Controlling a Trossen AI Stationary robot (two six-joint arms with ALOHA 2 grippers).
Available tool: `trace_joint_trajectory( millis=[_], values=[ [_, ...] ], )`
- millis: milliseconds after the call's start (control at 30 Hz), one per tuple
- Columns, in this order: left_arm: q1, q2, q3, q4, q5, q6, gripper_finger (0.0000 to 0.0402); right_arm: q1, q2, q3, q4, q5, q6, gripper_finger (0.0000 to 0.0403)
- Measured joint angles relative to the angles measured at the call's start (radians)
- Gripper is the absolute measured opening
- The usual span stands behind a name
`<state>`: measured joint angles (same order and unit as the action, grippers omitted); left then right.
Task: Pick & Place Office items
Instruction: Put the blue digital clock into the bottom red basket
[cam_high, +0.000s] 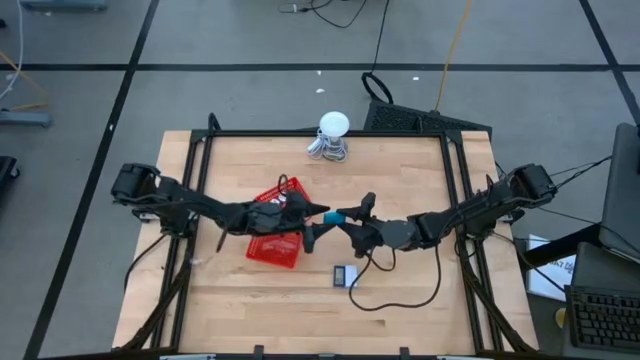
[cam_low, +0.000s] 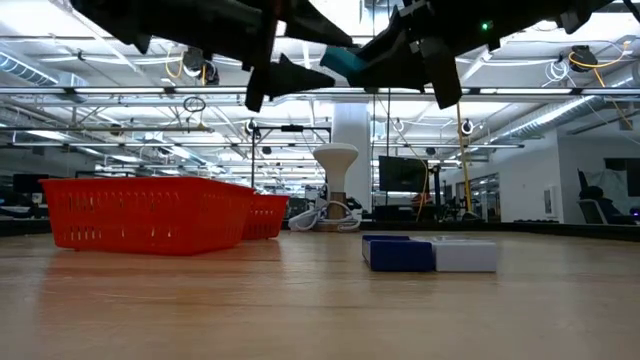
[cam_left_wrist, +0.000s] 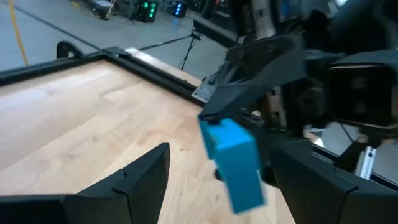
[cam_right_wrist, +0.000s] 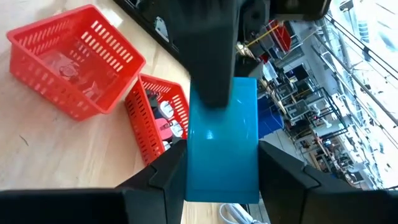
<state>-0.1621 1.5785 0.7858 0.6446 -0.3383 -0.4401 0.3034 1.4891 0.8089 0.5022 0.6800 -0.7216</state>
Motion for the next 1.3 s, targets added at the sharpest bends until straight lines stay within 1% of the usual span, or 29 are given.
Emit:
trace_joint_trajectory(
  millis=[167,267,367,467,567,600,633,667,767,833,933,1033,1133,1233,1300],
  values=[
    [0.021,0.024,0.014,-0.006,0.001,-0.037,0.0268,0.007,0.000,0.000,-0.005,0.002,0.002,0.0150],
    [0.033,0.013,0.015,-0.021,0.010,-0.048,0.0240,0.005,0.000,0.000,-0.005,0.013,0.002,0.0150],
    [0.048,0.008,0.016,-0.018,0.066,-0.066,0.0190,0.006,0.000,0.000,-0.005,0.041,0.000,0.0150],
    [0.063,0.009,0.016,-0.015,0.126,-0.078,0.0127,0.006,0.000,0.000,-0.010,0.053,0.000,0.0150],
    [0.076,0.008,0.016,-0.015,0.160,-0.093,0.0065,0.006,0.000,0.000,-0.012,0.056,0.016,0.0150],
    [0.081,0.008,0.016,-0.014,0.172,-0.097,0.0054,0.006,0.000,0.000,-0.013,0.059,0.030,0.0150],
    [0.086,0.008,0.016,-0.013,0.181,-0.097,0.0055,0.006,0.000,0.000,-0.014,0.058,0.047,0.0155],
    [0.091,0.007,0.016,-0.014,0.192,-0.094,0.0055,0.006,0.000,0.000,-0.013,0.057,0.073,0.0169],
    [0.108,-0.021,0.014,-0.047,0.211,-0.050,0.0055,0.007,-0.001,0.000,-0.008,0.057,0.208,0.0227],
    [0.115,-0.069,0.013,-0.119,0.205,-0.044,0.0055,0.006,-0.010,0.001,-0.020,0.052,0.290,0.0260],
    [0.123,-0.163,0.014,-0.237,0.191,-0.042,0.0062,0.007,-0.042,0.001,-0.048,0.055,0.324,0.0293],
    [0.117,-0.266,0.014,-0.389,0.141,-0.020,0.0068,0.010,-0.096,0.001,-0.119,0.052,0.381,0.0308],
    [0.088,-0.364,0.014,-0.550,0.104,0.006,0.0056,0.013,-0.166,0.001,-0.201,0.052,0.450,0.0312],
    [0.047,-0.425,0.011,-0.640,0.064,0.012,0.0056,0.014,-0.234,0.000,-0.270,0.051,0.496,0.0310],
    [0.010,-0.461,-0.016,-0.675,0.047,-0.006,0.0056,0.014,-0.284,-0.009,-0.292,0.051,0.511,0.0309]
  ],
)
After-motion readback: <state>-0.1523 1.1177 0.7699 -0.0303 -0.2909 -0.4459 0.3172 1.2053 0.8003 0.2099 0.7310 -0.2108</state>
